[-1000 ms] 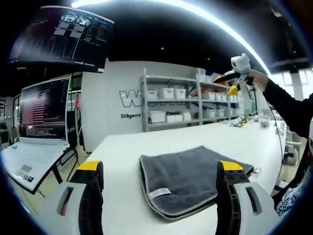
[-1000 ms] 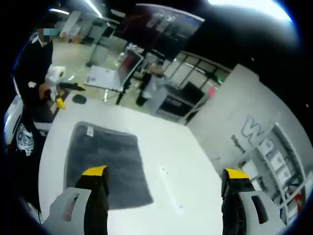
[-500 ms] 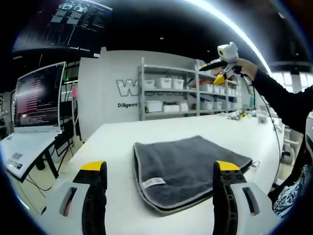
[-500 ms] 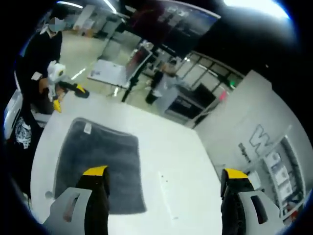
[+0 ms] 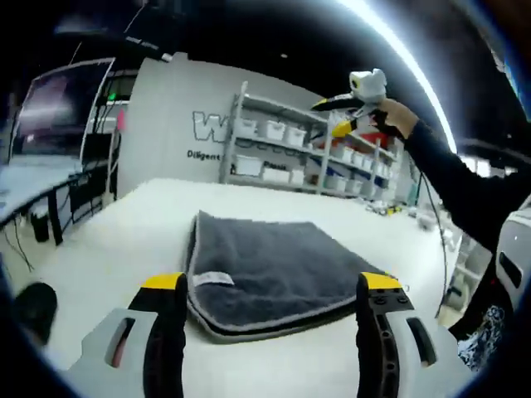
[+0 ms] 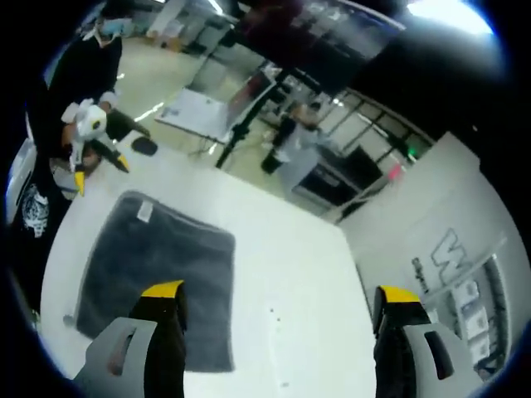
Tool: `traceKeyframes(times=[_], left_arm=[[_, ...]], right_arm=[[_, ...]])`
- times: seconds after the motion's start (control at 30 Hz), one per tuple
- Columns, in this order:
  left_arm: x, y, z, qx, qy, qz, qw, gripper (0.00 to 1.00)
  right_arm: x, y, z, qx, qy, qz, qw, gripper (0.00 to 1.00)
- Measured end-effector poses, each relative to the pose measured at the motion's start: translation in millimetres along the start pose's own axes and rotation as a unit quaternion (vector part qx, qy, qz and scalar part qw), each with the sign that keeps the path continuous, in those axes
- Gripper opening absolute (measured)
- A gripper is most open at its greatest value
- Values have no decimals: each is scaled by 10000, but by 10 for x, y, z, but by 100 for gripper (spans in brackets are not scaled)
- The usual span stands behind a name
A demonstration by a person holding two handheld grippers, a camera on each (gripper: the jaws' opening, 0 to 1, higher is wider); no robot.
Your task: Open the folded towel by lifting each exposed corner and separating the folded layers until the towel lies flat within the target outline without major curled edges
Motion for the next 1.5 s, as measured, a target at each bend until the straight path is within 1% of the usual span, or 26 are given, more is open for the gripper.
traceKeyframes(times=[0.03, 0.07, 0.13, 0.17, 0.2, 0.23, 0.27, 0.33, 0.37, 0.47, 0.5, 0.53, 0.57, 0.6, 0.67, 0.7, 0.77, 0.8, 0.83, 0.9, 0.97, 1.0, 1.07, 1.17, 1.4, 1.5], left_arm=[[-5, -3, -37, -8, -116, -16, 9999, 82], [-44, -20, -85, 19, -267, 65, 9996, 80], [-62, -44, -124, 65, -395, 63, 9992, 76], [-54, -52, -128, 211, -674, 44, 9975, 75], [-47, -56, -122, 317, -795, 15, 9963, 75], [-25, -59, -120, 455, -1031, -68, 9936, 75], [1, -64, -141, 524, -1282, -129, 9903, 75], [36, -62, -194, 609, -1649, -199, 9842, 75], [44, -62, -230, 685, -1872, -190, 9798, 75], [28, -64, -273, 895, -2298, -158, 9690, 76], [25, -62, -273, 961, -2404, -178, 9658, 74], [30, -51, -272, 1000, -2486, -205, 9632, 73], [18, -42, -271, 998, -2491, -181, 9632, 74], [-3, -30, -272, 989, -2455, -45, 9643, 75], [-23, -8, -273, 982, -2434, 28, 9650, 75], [-41, 0, -286, 975, -2476, 86, 9639, 78], [-42, 23, -295, 1029, -2581, 37, 9606, 78], [-43, 38, -308, 1021, -2651, 29, 9588, 78], [-43, 51, -315, 1022, -2674, 24, 9582, 78], [-44, 71, -321, 1011, -2682, 29, 9580, 78], [-60, 75, -317, 1027, -2701, 73, 9573, 78], [-65, 81, -308, 1051, -2689, 91, 9574, 78], [-70, 96, -288, 1077, -2628, 161, 9587, 78], [-72, 129, -302, 1026, -2602, 175, 9599, 78], [-131, 146, -315, 1048, -2672, 298, 9575, 78], [-153, 165, -319, 1014, -2679, 338, 9575, 77]], right_arm=[[4, 12, 9, -16, -42, 10, 10000, 93], [11, 30, 27, -30, -120, 20, 9999, 93], [22, 59, 67, -30, -176, 38, 9998, 93], [24, 70, 84, -22, -200, 50, 9998, 93], [25, 83, 102, -12, -216, 57, 9998, 93], [25, 93, 113, -8, -222, 62, 9997, 93], [24, 110, 126, -8, -235, 73, 9997, 93], [17, 148, 141, -30, -311, 95, 9995, 93], [14, 166, 147, -48, -355, 107, 9993, 93], [22, 219, 192, -41, -442, 162, 9989, 93], [14, 233, 216, -1, -428, 254, 9988, 92], [-10, 254, 240, 27, -320, 437, 9985, 92], [-9, 277, 256, 24, -272, 537, 9982, 92], [5, 304, 262, -16, -315, 572, 9979, 91], [13, 363, 263, -140, -466, 631, 9968, 89], [15, 399, 273, -161, -509, 640, 9965, 89], [5, 452, 294, -173, -551, 695, 9959, 87], [-30, 493, 319, -141, -575, 786, 9951, 87], [-55, 513, 332, -124, -588, 839, 9947, 86], [-141, 566, 359, -110, -632, 1052, 9924, 86], [-256, 603, 369, -81, -811, 1335, 9877, 82], [-292, 629, 367, -90, -899, 1393, 9861, 83], [-338, 718, 365, -205, -919, 1437, 9851, 85], [-371, 808, 366, -257, -1035, 1529, 9825, 83], [-401, 1024, 410, -279, -1164, 1609, 9797, 80], [-434, 1101, 431, -259, -1220, 1654, 9783, 78]])
Point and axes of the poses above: the point that each gripper's makers call its tool centre point, and the gripper's own axes: y roughly forward along the fingers, x roughly to its right, z roughly out of its top, the point moved 5 cm from there along -y, roughly backward along the fingers, and after that the axes turned 15 degrees about -z, right-handed, at the moved point
